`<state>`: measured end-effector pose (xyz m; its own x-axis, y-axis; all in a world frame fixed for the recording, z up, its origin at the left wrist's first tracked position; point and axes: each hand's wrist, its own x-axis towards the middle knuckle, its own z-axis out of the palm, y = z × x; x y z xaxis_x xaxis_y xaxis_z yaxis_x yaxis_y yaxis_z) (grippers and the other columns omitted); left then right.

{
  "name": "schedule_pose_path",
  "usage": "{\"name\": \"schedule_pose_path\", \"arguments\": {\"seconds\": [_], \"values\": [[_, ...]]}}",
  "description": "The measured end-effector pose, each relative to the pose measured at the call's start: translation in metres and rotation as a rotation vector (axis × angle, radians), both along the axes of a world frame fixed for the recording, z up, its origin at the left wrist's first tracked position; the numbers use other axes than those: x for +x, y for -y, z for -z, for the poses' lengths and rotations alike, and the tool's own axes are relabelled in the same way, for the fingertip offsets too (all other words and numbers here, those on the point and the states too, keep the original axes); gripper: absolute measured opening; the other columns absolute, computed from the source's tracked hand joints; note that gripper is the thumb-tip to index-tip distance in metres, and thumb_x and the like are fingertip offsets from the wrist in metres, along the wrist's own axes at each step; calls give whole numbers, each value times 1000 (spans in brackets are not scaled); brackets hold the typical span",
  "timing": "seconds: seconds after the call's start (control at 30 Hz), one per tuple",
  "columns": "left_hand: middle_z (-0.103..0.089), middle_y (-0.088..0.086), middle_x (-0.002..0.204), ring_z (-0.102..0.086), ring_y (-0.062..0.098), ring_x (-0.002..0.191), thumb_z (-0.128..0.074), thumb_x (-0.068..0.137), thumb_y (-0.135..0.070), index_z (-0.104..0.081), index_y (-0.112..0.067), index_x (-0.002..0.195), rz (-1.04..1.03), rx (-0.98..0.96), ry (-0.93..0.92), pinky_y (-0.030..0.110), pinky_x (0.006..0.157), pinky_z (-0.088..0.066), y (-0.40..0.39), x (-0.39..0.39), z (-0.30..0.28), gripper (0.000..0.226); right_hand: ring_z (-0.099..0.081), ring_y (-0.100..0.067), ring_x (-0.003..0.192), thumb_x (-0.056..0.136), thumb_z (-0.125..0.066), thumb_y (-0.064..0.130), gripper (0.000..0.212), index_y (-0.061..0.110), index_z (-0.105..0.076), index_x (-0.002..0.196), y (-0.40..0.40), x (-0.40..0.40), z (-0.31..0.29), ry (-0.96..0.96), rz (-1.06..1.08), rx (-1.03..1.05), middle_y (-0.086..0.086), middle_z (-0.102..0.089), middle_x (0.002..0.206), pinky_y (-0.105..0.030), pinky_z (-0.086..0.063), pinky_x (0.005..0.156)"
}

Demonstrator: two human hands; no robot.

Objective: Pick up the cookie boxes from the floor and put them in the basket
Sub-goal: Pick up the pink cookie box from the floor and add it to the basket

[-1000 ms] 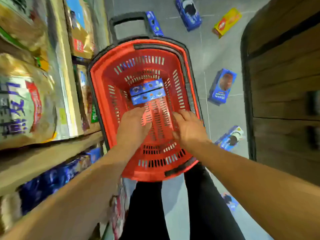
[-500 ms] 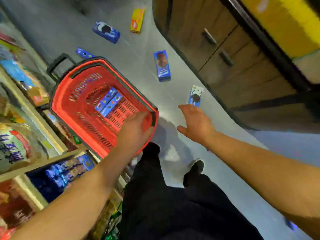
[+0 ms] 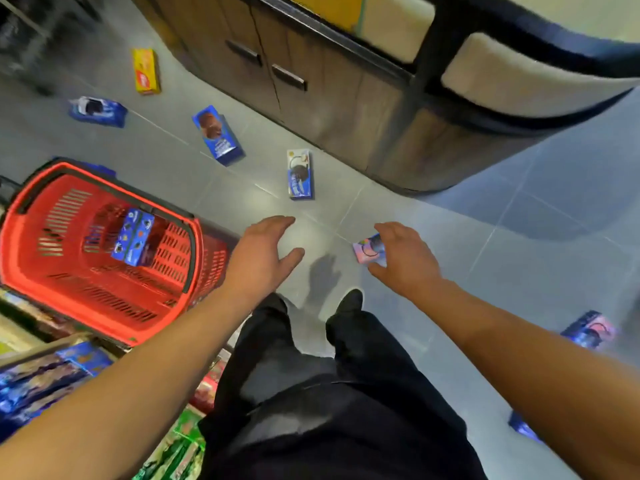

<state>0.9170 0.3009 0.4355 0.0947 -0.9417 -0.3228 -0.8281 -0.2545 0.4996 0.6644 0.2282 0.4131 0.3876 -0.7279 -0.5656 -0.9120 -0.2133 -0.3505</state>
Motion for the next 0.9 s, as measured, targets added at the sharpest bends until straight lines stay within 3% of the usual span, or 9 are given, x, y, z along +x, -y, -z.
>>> {"name": "schedule_pose_path", "arguments": {"seconds": [0.1, 0.27, 0.47, 0.67, 0.9], "values": [[-57, 7, 134, -53, 29, 121, -68, 83, -34, -54, -13, 133, 67, 34, -37, 37, 103, -40, 14, -40, 7, 56, -43, -31, 128, 81, -69, 35, 66, 16, -45, 140, -4, -42, 1, -34, 99, 13, -6, -48, 141, -39, -40, 104], [-54, 6, 138, -50, 28, 124, -68, 84, -34, -51, -15, 136, 219, 91, -50, 34, 104, -36, 40, -92, 42, 58, -32, -29, 138, 86, -66, 39, 76, 16, -32, 149, -16, -93, 23, -165, 183, 27, -6, -35, 153, -38, -34, 111], [-54, 8, 137, -51, 31, 122, -60, 78, -42, -50, -14, 137, 323, 158, -67, 37, 102, -41, 56, -126, 96, 66, -30, -29, 140, 87, -64, 36, 76, 15, -29, 151, -31, -118, 57, -197, 208, 49, -7, -33, 154, -40, -34, 111], [-55, 12, 134, -54, 35, 115, -67, 80, -27, -51, -14, 135, 220, 200, -85, 39, 98, -44, 42, -154, 146, 59, -26, -28, 142, 88, -62, 35, 75, 15, -27, 151, -31, -134, 106, -192, 99, 121, -5, -30, 156, -39, -33, 112], [-53, 11, 137, -52, 34, 119, -68, 79, -32, -49, -16, 138, 60, 328, -62, 40, 99, -45, 14, -190, 237, 64, -28, -28, 140, 89, -63, 36, 75, 16, -27, 151, -5, -158, 199, -186, 53, 203, -6, -30, 153, -39, -32, 113]]}}
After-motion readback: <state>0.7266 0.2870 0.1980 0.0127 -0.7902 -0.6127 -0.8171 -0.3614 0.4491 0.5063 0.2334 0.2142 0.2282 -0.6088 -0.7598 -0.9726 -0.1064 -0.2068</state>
